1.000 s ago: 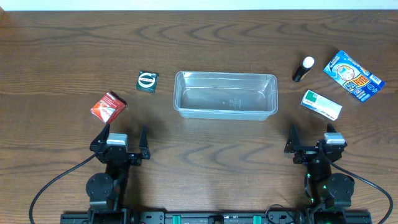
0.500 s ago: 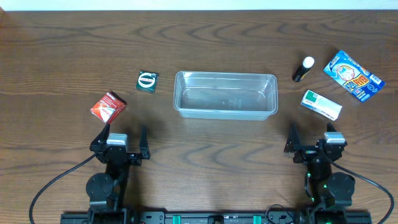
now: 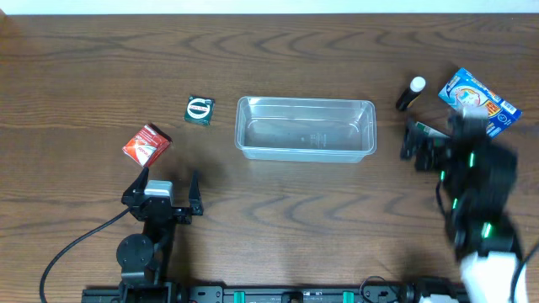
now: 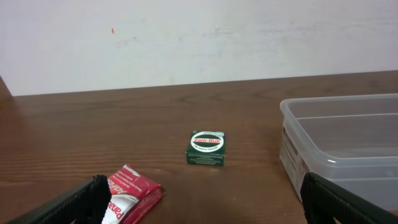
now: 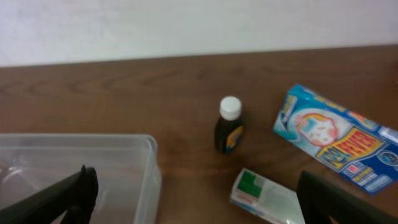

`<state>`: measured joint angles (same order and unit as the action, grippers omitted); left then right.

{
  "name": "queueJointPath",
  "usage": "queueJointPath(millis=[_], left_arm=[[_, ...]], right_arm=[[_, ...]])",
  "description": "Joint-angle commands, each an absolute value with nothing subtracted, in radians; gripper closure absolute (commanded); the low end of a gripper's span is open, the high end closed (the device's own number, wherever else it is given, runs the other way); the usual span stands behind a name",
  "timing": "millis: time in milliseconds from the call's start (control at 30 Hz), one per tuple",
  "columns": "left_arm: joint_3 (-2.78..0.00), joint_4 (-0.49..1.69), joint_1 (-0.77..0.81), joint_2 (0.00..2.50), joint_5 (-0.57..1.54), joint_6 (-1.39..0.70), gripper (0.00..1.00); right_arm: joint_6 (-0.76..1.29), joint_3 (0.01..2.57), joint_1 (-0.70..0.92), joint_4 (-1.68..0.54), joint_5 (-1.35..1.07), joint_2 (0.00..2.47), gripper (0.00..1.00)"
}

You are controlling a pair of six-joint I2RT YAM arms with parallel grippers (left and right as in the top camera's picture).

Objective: Pack container
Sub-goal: 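Move the right gripper toward the blue Kool Fever box, then grasp the blue Kool Fever box by its edge with the right gripper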

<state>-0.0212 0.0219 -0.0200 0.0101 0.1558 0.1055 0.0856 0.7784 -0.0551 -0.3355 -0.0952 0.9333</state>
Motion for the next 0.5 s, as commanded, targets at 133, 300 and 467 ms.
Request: queueJointPath(millis=[133, 300, 467], left_arm=[[-0.004, 0.056, -0.027, 0.004, 0.169, 0.103, 0.02], [-0.004, 0.056, -0.027, 0.004, 0.169, 0.103, 0.02], [-0.004, 0.056, -0.027, 0.004, 0.169, 0.103, 0.02]], right_arm=[[0.078, 1.187, -0.06, -0.512, -0.149, 1.307, 0.01], [0.061, 1.233, -0.068, -0.459, -0.176, 1.386, 0.01], [0.047, 1.233, -0.16, -0.46, -0.101, 1.394, 0.01]])
